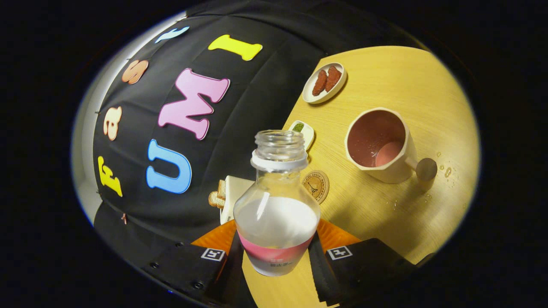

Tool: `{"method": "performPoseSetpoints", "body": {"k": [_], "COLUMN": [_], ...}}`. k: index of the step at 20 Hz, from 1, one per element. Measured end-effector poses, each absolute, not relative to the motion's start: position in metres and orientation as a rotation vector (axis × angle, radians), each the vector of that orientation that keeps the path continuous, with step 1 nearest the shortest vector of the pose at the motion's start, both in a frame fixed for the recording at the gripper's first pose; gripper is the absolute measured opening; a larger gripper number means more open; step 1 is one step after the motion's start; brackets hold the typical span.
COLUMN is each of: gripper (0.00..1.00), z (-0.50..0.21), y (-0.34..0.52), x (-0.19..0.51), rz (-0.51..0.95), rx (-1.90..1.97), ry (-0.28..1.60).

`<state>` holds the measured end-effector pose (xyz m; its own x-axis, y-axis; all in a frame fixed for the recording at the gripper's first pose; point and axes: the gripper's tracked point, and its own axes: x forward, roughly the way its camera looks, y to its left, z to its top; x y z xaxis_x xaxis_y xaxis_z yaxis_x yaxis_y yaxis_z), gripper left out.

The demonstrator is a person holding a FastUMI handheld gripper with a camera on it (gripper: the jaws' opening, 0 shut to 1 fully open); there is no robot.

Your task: Take the bottle from table, then pour the juice into the cup, finally place the bottle on the coaster

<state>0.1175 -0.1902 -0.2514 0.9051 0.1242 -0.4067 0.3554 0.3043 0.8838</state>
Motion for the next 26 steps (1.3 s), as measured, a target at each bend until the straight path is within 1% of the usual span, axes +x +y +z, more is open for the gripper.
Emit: {"method": "performPoseSetpoints", "body": {"k": [5,8,14,20,26], "gripper": [0.71,0.71,0.71,0.71,0.71], "z": [-0.257,-0.275,-0.274,-0.275,-0.263], "y": [-0.207,-0.220,-0.224,-0.220,-0.226], "x": [0.132,0.140,0.150,0.153,0.157], "rz": [-0.252,-0.332,-0.382,-0.424,-0.455], "rx": [1.417,1.472,1.680,1.805,1.956], "ry": [0.426,0.427,0.393,0.440,0.410]}}
